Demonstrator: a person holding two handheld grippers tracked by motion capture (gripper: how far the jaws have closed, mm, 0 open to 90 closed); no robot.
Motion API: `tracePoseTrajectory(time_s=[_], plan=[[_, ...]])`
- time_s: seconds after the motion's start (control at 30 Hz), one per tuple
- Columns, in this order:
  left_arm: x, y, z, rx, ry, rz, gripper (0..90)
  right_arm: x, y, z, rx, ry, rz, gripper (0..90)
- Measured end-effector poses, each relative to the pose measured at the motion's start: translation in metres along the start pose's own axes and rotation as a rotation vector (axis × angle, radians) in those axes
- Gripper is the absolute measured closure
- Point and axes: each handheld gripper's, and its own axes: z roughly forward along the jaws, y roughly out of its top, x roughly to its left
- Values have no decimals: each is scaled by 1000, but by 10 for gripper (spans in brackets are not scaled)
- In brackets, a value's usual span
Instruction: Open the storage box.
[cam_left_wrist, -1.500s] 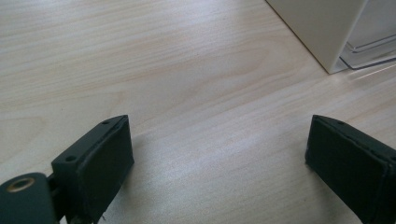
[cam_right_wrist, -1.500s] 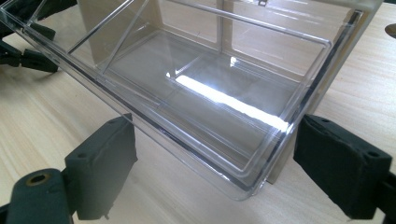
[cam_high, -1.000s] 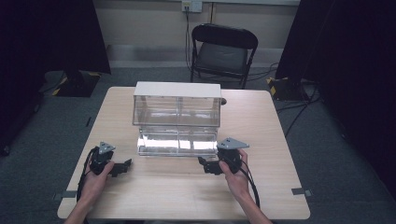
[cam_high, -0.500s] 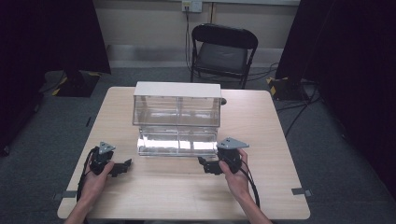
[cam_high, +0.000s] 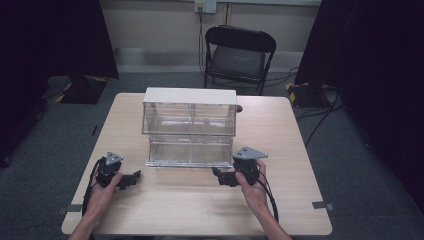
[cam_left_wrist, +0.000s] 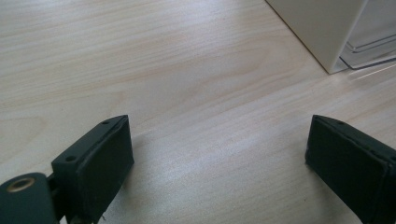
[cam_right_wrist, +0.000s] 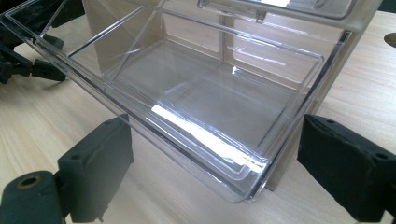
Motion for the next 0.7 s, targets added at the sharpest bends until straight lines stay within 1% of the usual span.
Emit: tracePoseTrajectory(time_s=[0.23, 0.47, 0.57, 0.7], plan=[[0, 0, 0, 3, 0, 1, 71, 1, 2, -1, -19, 3, -12, 99], [0, 0, 0, 0, 0, 0, 70, 0, 3, -2, -25, 11, -7, 100], [0, 0, 0, 0, 0, 0, 70, 0, 3, -2, -27, 1, -2, 100], [0, 0, 0, 0, 0, 0, 71, 0, 4, -2, -26, 2, 0, 100]])
